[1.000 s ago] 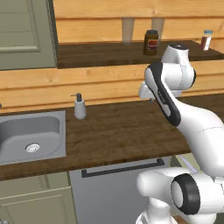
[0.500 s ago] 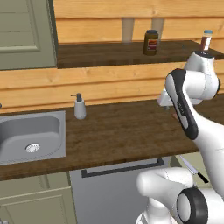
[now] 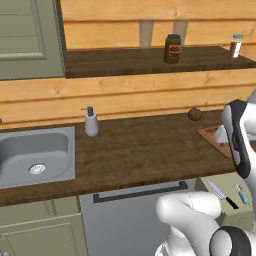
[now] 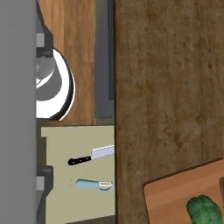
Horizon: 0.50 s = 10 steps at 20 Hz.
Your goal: Place the appropriate cutting tool for cutting the broccoli skin on the cutting board.
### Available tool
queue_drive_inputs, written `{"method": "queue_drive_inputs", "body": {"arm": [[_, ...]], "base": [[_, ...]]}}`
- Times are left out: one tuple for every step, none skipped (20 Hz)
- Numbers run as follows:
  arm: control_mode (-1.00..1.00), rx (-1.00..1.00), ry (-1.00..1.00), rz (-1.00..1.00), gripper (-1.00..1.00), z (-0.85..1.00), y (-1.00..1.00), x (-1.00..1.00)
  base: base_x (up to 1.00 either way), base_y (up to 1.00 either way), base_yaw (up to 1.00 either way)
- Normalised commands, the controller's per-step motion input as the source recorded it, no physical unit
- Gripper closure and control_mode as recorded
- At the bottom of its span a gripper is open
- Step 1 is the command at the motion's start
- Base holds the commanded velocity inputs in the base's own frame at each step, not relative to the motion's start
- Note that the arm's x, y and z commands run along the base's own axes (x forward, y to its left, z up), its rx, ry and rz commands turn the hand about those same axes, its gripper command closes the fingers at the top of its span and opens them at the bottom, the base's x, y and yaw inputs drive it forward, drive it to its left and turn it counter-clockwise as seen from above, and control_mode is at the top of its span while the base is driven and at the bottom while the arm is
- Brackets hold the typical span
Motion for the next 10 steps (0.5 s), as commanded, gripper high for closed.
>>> {"method": "queue_drive_inputs", "body": {"arm": [[-1.0,0.0,0.03,0.0,-1.0,-0.64,-1.0,-0.61],[-1.0,0.0,0.0,0.0,-1.0,-0.54,-1.0,-0.71],[-1.0,0.0,0.0,0.0,-1.0,-0.4,-1.0,-0.82],[-1.0,0.0,0.0,-0.01,-1.0,-0.36,-0.99,-0.83],[-1.0,0.0,0.0,-0.02,-1.0,-0.33,-0.79,-0.82],[-1.0,0.0,0.0,-0.03,-1.0,-0.31,-0.61,-0.75],[-1.0,0.0,0.0,-0.03,-1.0,-0.31,-0.64,-0.64],[-1.0,0.04,0.0,-0.03,-1.0,-0.35,-0.71,-0.55],[-1.0,0.0,0.0,-0.01,-1.0,-0.38,-0.5,-0.4],[-1.0,0.0,0.0,0.0,-1.0,-0.41,-0.36,-0.32]], "base": [[0.0,0.0,0.0],[0.0,0.0,0.0],[0.0,0.0,0.0],[0.0,0.0,0.0],[0.0,0.0,0.0],[0.0,0.0,0.0],[0.0,0.0,0.0],[0.0,0.0,0.0],[0.0,0.0,0.0],[0.0,0.0,0.0]]}}
